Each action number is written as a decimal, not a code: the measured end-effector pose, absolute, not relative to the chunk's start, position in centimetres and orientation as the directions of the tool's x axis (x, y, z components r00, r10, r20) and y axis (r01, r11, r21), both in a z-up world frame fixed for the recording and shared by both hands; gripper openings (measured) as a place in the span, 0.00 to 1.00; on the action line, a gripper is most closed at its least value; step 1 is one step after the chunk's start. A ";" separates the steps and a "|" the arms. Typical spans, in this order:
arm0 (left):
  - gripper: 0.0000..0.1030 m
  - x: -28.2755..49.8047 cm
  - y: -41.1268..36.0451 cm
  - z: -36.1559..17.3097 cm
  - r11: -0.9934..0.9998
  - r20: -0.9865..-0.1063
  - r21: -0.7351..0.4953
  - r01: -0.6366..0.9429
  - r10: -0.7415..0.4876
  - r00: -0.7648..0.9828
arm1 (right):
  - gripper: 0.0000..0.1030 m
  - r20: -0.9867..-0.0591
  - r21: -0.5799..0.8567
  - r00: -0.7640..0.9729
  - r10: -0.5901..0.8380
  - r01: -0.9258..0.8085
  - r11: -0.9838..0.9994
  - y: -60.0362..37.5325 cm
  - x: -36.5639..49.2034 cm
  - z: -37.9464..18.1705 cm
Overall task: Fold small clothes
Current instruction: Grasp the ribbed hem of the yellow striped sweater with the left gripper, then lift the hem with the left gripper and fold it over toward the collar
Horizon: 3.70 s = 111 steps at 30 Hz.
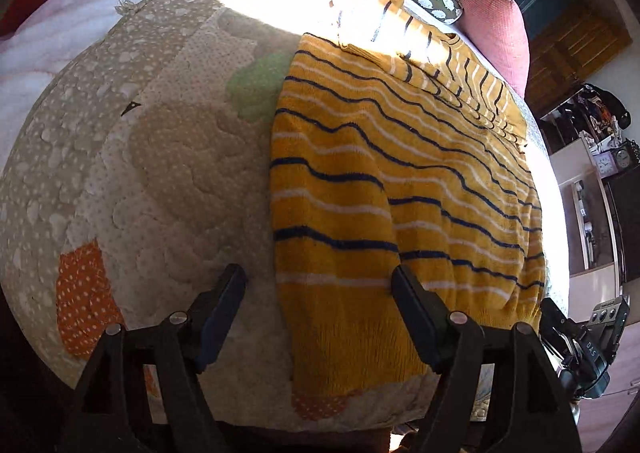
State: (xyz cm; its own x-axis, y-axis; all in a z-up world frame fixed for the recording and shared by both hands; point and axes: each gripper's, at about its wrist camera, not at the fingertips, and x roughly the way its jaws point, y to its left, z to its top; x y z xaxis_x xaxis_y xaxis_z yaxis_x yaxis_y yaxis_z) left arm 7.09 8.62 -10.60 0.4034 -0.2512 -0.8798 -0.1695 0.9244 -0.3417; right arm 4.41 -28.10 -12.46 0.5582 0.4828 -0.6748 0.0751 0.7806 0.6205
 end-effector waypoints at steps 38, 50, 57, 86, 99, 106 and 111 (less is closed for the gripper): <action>0.45 7.5 5.1 -11.7 0.825 -0.785 -0.564 -0.045 -0.518 0.340 | 0.77 -0.644 0.638 0.559 0.522 0.016 0.770 -23.9 5.5 -12.2; 0.08 4.3 8.3 -8.6 0.816 -0.765 -0.572 -0.082 -0.494 0.413 | 0.11 -0.585 0.730 0.521 0.621 0.006 0.683 -24.1 4.1 -12.5; 0.08 -0.5 7.6 -6.6 0.850 -0.774 -0.526 -0.030 -0.464 0.432 | 0.11 -0.559 0.753 0.489 0.669 -0.039 0.657 -24.3 -0.6 -11.8; 0.09 15.8 5.7 -1.0 0.939 -0.796 -0.343 0.006 -0.295 0.528 | 0.10 -0.583 0.611 0.586 0.563 -0.140 0.779 -23.2 13.1 -2.9; 0.09 34.0 2.7 -5.3 0.966 -0.873 -0.248 -0.070 -0.192 0.448 | 0.10 -0.681 0.582 0.566 0.465 0.032 0.813 -25.0 30.5 -6.0; 0.14 38.2 3.8 -8.0 0.944 -0.879 -0.315 -0.097 -0.252 0.405 | 0.13 -0.661 0.676 0.544 0.517 0.133 0.724 -27.1 34.7 -9.9; 0.16 40.2 4.2 -8.4 0.934 -0.884 -0.337 -0.124 -0.268 0.382 | 0.16 -0.632 0.724 0.569 0.526 0.191 0.663 -28.9 36.6 -11.0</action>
State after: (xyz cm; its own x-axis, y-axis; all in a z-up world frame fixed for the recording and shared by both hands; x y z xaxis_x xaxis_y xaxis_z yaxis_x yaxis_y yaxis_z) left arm 40.20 4.19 -8.44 0.3820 -0.2682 -0.8844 -0.1236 0.9335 -0.3365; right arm 36.62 -28.91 -11.05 0.5690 0.5259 -0.6322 0.1912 0.6631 0.7237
